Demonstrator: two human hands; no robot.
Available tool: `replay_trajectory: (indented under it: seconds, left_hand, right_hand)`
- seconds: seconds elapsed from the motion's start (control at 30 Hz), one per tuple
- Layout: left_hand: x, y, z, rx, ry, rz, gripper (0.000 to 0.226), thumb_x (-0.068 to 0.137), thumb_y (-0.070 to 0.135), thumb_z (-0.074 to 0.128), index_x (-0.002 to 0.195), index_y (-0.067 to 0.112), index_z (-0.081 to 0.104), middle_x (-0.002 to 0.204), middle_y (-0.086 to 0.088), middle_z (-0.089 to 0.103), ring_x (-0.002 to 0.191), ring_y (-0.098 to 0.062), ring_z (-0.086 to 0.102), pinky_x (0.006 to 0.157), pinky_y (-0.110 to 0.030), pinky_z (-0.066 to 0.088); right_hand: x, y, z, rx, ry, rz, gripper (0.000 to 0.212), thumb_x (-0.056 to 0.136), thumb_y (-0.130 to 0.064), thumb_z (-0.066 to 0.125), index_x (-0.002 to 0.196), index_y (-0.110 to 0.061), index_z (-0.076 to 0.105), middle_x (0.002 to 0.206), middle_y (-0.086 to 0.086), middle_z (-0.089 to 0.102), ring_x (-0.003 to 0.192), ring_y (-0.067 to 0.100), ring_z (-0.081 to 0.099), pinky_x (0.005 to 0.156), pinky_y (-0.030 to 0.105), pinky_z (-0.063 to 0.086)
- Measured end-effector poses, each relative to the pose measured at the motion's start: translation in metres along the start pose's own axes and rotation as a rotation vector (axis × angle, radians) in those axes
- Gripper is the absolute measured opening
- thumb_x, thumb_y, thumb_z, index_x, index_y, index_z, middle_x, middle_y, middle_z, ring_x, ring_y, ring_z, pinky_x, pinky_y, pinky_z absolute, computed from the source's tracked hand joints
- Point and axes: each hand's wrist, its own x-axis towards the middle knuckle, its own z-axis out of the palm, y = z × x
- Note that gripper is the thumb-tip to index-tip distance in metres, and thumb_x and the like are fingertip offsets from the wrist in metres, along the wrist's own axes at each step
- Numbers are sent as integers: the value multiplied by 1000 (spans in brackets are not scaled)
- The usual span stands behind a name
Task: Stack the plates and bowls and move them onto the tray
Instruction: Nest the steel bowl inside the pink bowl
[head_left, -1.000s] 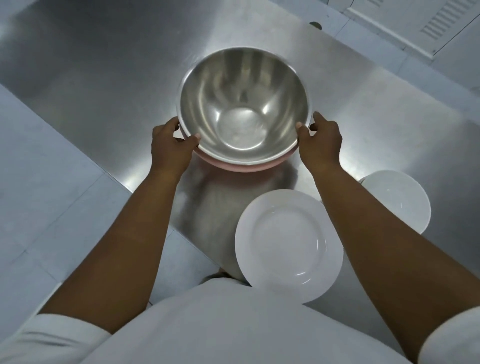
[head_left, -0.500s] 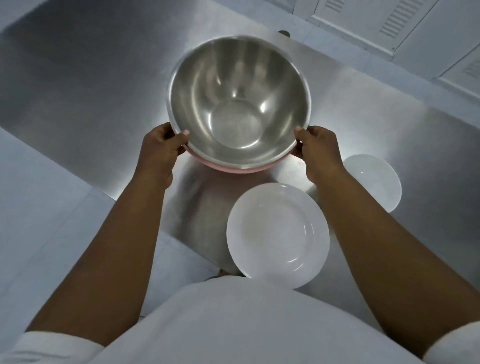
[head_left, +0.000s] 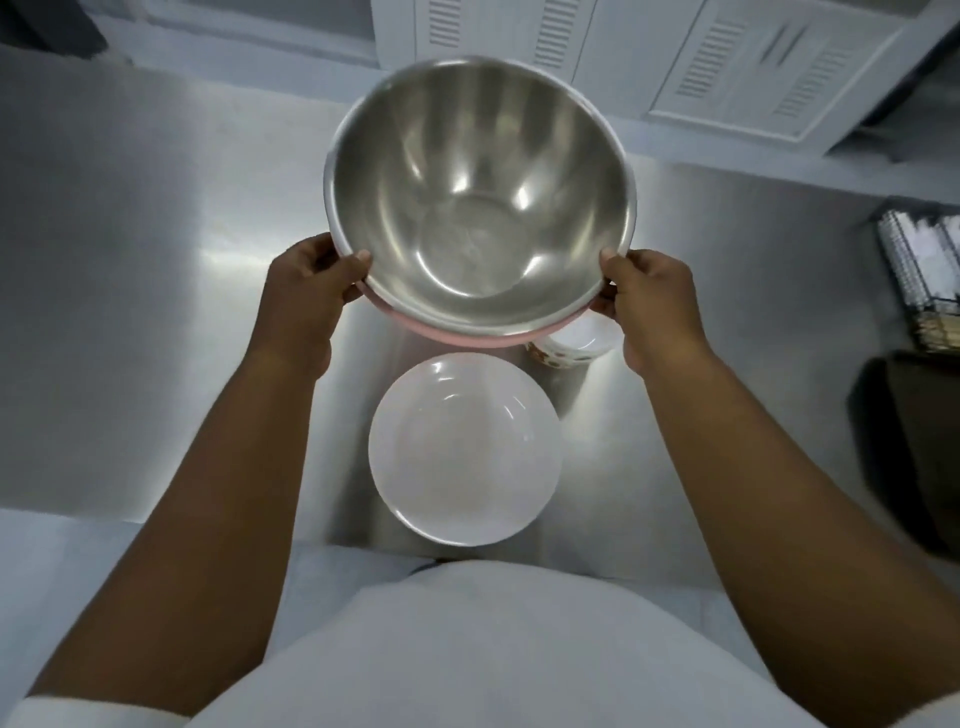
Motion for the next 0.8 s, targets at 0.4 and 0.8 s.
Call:
replay_trajectory:
  seconds: [0.4, 0.8]
  left_hand:
    - [2, -8, -29, -35, 49, 6, 16, 86, 11, 63, 98, 13, 74, 98, -7, 75, 93, -22, 70, 89, -34, 57]
    - [13, -51, -92, -57, 211, -179, 13, 89, 3, 60, 92, 10, 71, 79, 2, 78, 78, -13, 74, 80, -28, 60]
  right_hand:
    - [4, 14, 33, -79, -44, 43, 36, 89, -29, 61, 91, 6, 68, 89, 16, 75, 75, 26, 76, 85, 46, 60]
    - [17, 34, 116, -182, -240, 170, 33, 92, -23, 62, 90, 9, 64, 102, 27, 71, 90, 36, 73, 80, 41, 63]
